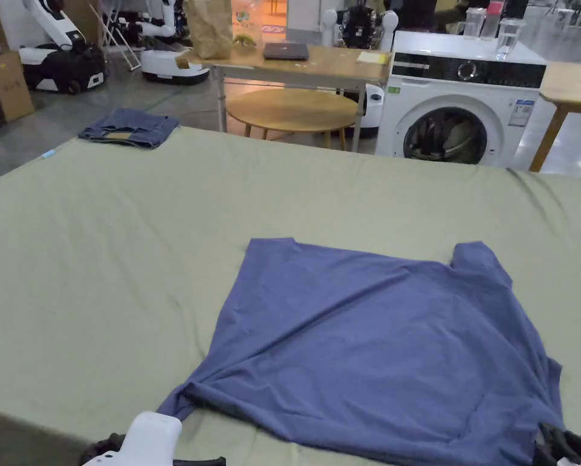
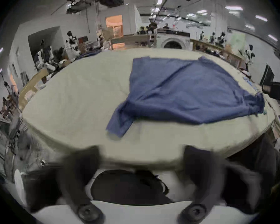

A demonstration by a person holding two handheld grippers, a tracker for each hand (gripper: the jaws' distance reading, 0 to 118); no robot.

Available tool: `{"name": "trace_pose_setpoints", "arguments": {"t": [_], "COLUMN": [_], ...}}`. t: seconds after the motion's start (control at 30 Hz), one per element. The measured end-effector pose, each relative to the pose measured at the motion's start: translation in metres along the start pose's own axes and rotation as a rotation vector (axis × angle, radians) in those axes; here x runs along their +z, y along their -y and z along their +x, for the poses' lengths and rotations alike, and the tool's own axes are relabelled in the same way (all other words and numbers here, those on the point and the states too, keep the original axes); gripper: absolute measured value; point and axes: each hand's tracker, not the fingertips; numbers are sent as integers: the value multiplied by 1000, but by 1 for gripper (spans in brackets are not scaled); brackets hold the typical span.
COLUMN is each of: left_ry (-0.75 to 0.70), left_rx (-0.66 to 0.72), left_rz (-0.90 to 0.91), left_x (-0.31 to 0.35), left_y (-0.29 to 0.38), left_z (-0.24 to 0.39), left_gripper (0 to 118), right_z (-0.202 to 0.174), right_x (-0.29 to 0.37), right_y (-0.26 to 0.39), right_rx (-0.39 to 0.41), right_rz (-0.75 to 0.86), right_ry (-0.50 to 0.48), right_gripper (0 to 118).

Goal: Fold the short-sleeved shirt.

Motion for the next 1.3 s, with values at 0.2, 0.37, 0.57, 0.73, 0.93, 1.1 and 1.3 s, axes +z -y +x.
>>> {"name": "trace_pose_setpoints", "arguments": {"t": [0.2, 0.37, 0.57, 0.73, 0.93, 1.1, 1.3], "left_ry": [-35, 14, 33, 28, 30, -40, -78], "left_rx": [37, 41, 27, 32, 25, -65, -174], "left_rz": [23, -2, -34, -30, -38, 0, 57], "left_x": [-31, -72, -66, -60, -63, -34, -34], "left_y": [-28, -57, -70, -72, -70, -90, -158], "left_z": [-21, -24, -11, -7, -8, -14, -7], "left_gripper": [116, 0, 0, 0, 0, 0, 0], "right_z": [12, 37, 71, 83, 89, 88, 96], "right_x": [-1, -1, 13, 3, -50, -19, -41], "right_y": [4, 4, 14, 26, 35, 10, -60], "right_rx": [-15, -28, -61, -59, -183, -228, -162], "right_rz": [-20, -46, -51, -117, -197, -134, -86], "right_ry": [33, 73, 18, -6, -79, -89, -100], "right_gripper": [0, 0, 27, 116, 5, 3, 3]}}
